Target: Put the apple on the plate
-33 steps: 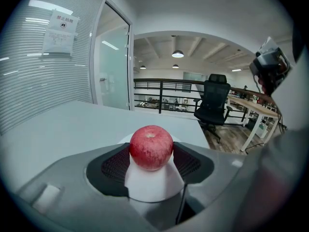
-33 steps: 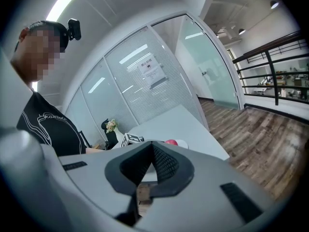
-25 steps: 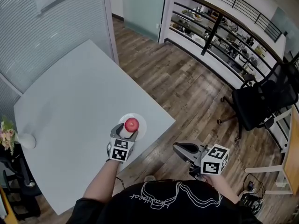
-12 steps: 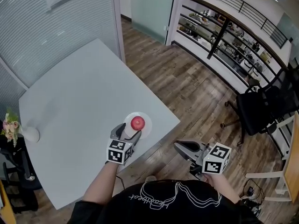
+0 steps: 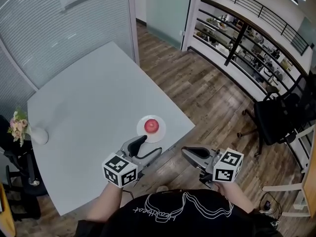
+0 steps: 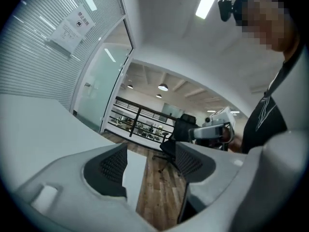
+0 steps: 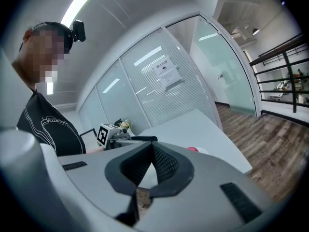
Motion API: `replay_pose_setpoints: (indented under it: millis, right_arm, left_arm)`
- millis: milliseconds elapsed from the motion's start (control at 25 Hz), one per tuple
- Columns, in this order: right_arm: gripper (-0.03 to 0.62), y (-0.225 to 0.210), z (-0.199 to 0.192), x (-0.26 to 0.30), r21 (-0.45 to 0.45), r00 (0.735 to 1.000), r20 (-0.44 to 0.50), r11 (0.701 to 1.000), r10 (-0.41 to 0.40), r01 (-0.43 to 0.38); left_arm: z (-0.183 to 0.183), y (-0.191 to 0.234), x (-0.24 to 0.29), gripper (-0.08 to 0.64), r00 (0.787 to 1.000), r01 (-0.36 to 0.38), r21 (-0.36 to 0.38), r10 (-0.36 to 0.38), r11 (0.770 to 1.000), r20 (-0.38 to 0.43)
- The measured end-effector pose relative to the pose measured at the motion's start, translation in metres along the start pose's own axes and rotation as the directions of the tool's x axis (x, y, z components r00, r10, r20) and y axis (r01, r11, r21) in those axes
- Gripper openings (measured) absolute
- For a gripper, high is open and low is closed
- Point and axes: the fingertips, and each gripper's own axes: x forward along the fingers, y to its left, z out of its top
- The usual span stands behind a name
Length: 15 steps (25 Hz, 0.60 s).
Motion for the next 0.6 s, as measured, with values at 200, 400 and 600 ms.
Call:
replay_pose_setpoints:
  millis: [200, 400, 600]
  right_arm:
    - [0.009, 0.014, 0.003, -0.001, -0.019, 1.0, 0.023, 1.0, 0.015, -0.014]
    - [0.008, 0.021, 0.002, 0.0, -0.028, 0.999, 0.028, 0.999, 0.028, -0.027]
    - [0.008, 0.031, 0.003, 0.0, -0.062, 0.999, 0.023, 0.997, 0.045, -0.044]
  left_arm:
    - [0.017, -0.04, -0.02, 0.26, 0.996, 0.086, -0.013, -0.086, 0.996, 0.003]
    - [0.023, -0.06, -0.032, 0.055, 0.993, 0.116, 0.024, -0.116, 0.993, -0.008]
    - [0.02, -0.074, -0.033, 0.021, 0.991, 0.131, 0.04, -0.131, 0.991, -0.006]
